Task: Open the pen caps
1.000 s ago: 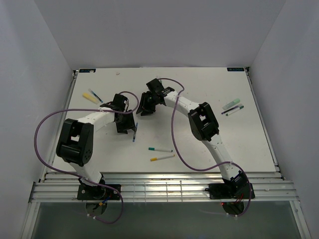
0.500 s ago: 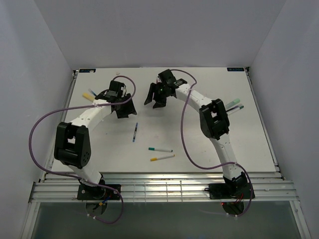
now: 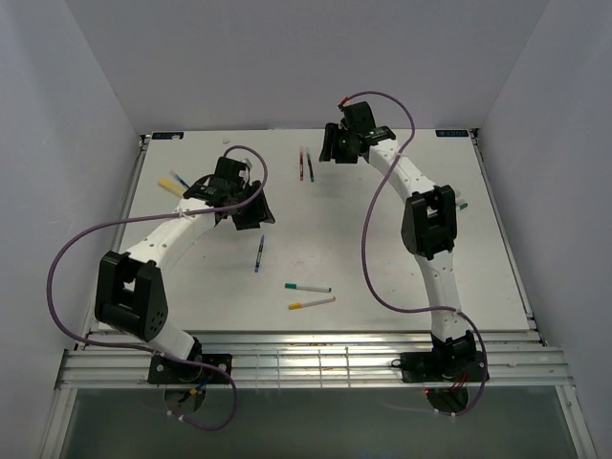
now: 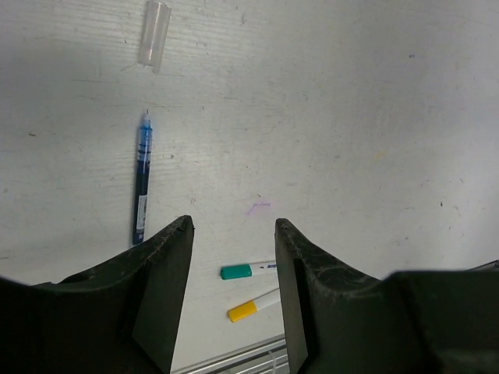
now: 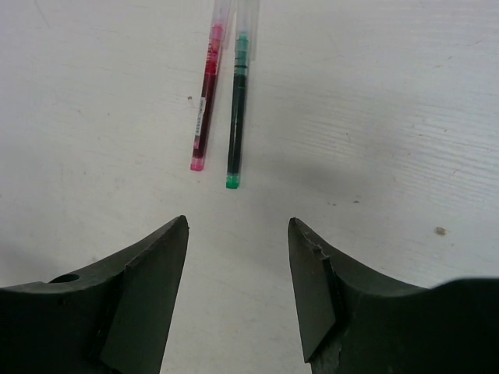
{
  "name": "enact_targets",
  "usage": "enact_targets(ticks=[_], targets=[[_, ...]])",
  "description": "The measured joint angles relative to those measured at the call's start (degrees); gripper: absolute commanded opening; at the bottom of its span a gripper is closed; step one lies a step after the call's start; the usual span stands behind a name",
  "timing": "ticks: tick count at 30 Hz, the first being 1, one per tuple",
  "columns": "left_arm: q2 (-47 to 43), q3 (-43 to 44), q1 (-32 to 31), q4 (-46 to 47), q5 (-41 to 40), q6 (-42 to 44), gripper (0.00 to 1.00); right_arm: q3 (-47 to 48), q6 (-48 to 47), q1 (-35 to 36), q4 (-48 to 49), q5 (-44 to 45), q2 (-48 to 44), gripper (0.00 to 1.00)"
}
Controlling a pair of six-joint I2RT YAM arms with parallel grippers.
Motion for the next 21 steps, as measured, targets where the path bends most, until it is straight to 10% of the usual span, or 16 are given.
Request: enact_targets(ticks=[21], targets=[[-5.99, -4.04, -2.47, 2.38, -0.94, -2.38, 0.57, -2.36, -11.45, 6.91, 6.97, 12.5, 7.78, 0.57]])
